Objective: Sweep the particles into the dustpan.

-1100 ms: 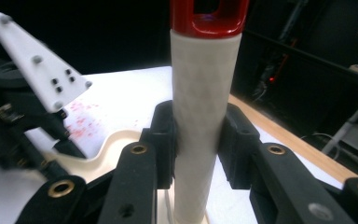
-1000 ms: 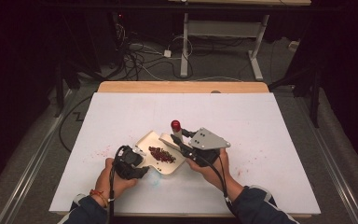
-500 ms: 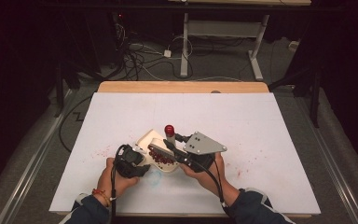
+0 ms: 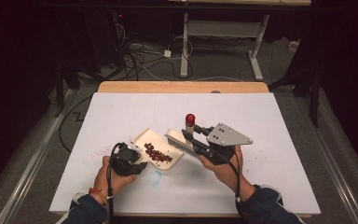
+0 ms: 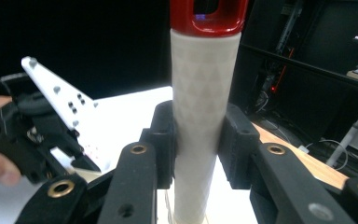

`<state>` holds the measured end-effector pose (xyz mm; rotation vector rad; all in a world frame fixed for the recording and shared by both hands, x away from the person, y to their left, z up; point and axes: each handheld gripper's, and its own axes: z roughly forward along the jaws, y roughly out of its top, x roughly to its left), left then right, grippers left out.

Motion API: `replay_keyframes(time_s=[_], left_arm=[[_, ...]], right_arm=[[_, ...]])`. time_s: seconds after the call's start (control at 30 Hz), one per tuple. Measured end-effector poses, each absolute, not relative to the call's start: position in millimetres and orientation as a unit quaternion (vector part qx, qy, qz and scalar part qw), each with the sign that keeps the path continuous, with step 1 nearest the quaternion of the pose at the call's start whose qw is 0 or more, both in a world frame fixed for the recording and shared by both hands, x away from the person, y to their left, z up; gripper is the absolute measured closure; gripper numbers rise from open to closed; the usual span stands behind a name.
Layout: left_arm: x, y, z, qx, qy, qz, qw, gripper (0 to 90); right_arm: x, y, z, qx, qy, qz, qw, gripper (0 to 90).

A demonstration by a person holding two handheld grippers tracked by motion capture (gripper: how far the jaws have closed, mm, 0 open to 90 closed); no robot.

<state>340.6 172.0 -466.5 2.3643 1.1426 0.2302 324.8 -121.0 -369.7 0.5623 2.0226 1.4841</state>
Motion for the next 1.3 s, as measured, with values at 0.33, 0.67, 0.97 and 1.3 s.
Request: replay_keyframes(time_s=[0.33, 0.67, 0.97, 1.3], left_arm=[[342.4, 175.7, -466.0, 0.866, 0.423, 0.086, 0.253, 63.7], [339.1, 187.1, -467.9, 0.856, 0.442, 0.091, 0.253, 63.7], [335.9, 193.8, -469.0, 0.849, 0.454, 0.099, 0.250, 63.7], [332.3, 204.5, -471.4, 0.838, 0.472, 0.107, 0.253, 63.7]], right_arm=[[320.4, -161.2, -362.4, 0.218, 0.759, 0.546, 0.280, 69.6], [311.5, -205.6, -358.1, 0.228, 0.771, 0.535, 0.261, 69.6], [306.0, -234.5, -357.6, 0.239, 0.771, 0.529, 0.261, 69.6], [297.7, -258.9, -358.6, 0.251, 0.776, 0.519, 0.255, 69.6]])
